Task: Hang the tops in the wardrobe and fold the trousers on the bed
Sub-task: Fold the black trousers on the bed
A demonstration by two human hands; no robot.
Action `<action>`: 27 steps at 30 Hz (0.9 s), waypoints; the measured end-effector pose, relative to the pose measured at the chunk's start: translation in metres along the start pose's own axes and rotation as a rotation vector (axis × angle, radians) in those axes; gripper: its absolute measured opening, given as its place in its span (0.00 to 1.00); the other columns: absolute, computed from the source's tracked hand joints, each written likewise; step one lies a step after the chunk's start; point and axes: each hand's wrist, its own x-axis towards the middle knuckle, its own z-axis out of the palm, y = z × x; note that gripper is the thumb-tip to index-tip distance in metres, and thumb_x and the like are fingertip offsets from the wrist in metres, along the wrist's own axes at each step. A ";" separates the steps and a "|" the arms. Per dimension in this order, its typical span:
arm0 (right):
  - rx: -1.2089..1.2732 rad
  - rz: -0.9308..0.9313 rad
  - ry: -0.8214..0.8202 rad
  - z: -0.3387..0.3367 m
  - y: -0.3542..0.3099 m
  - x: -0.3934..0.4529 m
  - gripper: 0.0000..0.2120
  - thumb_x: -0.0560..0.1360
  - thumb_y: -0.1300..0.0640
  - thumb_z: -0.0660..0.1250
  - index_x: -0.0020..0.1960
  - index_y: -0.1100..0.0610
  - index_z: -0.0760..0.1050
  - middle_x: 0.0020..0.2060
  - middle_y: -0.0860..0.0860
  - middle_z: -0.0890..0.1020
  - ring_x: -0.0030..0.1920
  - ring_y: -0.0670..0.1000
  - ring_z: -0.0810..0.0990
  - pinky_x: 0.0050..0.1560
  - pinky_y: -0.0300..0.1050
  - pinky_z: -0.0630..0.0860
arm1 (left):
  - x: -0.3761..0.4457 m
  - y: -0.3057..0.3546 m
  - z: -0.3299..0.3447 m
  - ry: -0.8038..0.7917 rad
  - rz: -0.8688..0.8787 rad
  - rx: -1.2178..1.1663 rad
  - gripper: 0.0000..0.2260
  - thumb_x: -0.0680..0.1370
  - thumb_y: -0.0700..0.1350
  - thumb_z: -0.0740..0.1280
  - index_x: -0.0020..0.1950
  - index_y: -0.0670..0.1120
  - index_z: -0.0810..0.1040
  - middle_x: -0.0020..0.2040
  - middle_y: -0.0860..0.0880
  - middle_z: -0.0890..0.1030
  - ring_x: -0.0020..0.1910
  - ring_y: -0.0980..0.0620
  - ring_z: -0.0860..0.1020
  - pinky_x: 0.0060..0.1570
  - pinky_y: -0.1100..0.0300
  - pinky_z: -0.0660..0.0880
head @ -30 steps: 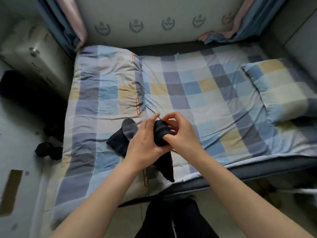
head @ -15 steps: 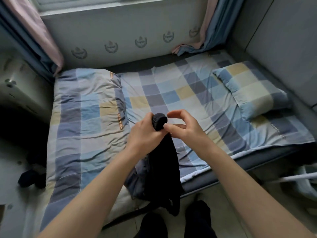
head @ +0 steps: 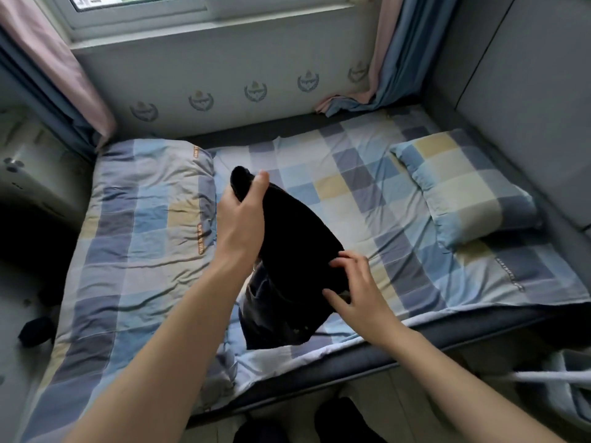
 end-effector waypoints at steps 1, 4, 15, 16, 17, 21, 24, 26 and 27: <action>-0.136 -0.018 -0.076 -0.002 0.009 0.001 0.16 0.77 0.49 0.64 0.62 0.54 0.72 0.66 0.48 0.66 0.68 0.51 0.63 0.69 0.51 0.63 | 0.001 0.003 0.001 -0.004 0.000 -0.038 0.13 0.72 0.59 0.67 0.41 0.50 0.79 0.34 0.55 0.82 0.39 0.55 0.83 0.39 0.58 0.78; -0.537 0.022 -0.422 -0.025 0.036 0.013 0.24 0.79 0.36 0.43 0.63 0.44 0.70 0.69 0.42 0.67 0.73 0.57 0.52 0.70 0.67 0.47 | 0.007 0.010 0.009 0.024 0.016 -0.068 0.11 0.70 0.57 0.68 0.35 0.50 0.78 0.29 0.56 0.80 0.34 0.56 0.81 0.33 0.62 0.77; -0.829 -0.559 -0.074 -0.124 0.046 0.089 0.14 0.70 0.50 0.73 0.50 0.58 0.77 0.38 0.50 0.81 0.47 0.51 0.83 0.62 0.69 0.63 | 0.052 -0.030 -0.061 0.286 -0.149 0.080 0.08 0.78 0.44 0.57 0.55 0.44 0.70 0.51 0.42 0.74 0.55 0.37 0.77 0.37 0.44 0.80; -0.843 -0.619 -0.053 -0.128 0.042 0.093 0.11 0.70 0.51 0.74 0.46 0.57 0.77 0.36 0.50 0.80 0.46 0.50 0.83 0.61 0.68 0.64 | 0.055 -0.037 -0.068 0.281 -0.163 0.098 0.08 0.79 0.43 0.55 0.57 0.44 0.69 0.53 0.42 0.73 0.55 0.37 0.76 0.34 0.47 0.80; -0.857 -0.666 -0.053 -0.132 0.038 0.097 0.10 0.71 0.51 0.73 0.42 0.56 0.76 0.35 0.49 0.78 0.46 0.50 0.82 0.62 0.68 0.64 | 0.058 -0.043 -0.072 0.270 -0.160 0.129 0.10 0.80 0.42 0.55 0.60 0.46 0.69 0.56 0.41 0.72 0.55 0.38 0.75 0.35 0.45 0.80; -0.926 -0.777 -0.075 -0.149 0.025 0.109 0.12 0.73 0.48 0.71 0.38 0.55 0.75 0.36 0.48 0.78 0.51 0.51 0.80 0.62 0.62 0.62 | 0.063 -0.058 -0.098 0.122 -0.022 0.269 0.09 0.80 0.37 0.56 0.47 0.45 0.75 0.46 0.42 0.74 0.46 0.41 0.75 0.34 0.51 0.80; -0.949 -0.691 -0.089 -0.162 0.018 0.116 0.14 0.71 0.43 0.71 0.40 0.55 0.79 0.51 0.52 0.79 0.60 0.58 0.73 0.58 0.59 0.63 | 0.068 -0.066 -0.123 -0.029 -0.017 0.356 0.10 0.82 0.45 0.61 0.42 0.43 0.71 0.38 0.45 0.70 0.39 0.45 0.73 0.31 0.57 0.78; -0.887 -0.542 -0.082 -0.167 0.015 0.120 0.13 0.69 0.44 0.73 0.40 0.54 0.79 0.60 0.55 0.75 0.62 0.60 0.68 0.54 0.58 0.64 | 0.070 -0.070 -0.137 -0.148 -0.039 0.441 0.15 0.80 0.54 0.63 0.41 0.44 0.71 0.35 0.46 0.71 0.34 0.48 0.73 0.33 0.56 0.76; -0.804 -0.477 -0.090 -0.167 0.016 0.121 0.12 0.69 0.46 0.73 0.41 0.55 0.79 0.60 0.55 0.75 0.60 0.59 0.70 0.52 0.55 0.66 | 0.070 -0.072 -0.142 -0.222 -0.047 0.468 0.16 0.77 0.56 0.63 0.40 0.44 0.71 0.33 0.47 0.71 0.32 0.50 0.73 0.33 0.57 0.74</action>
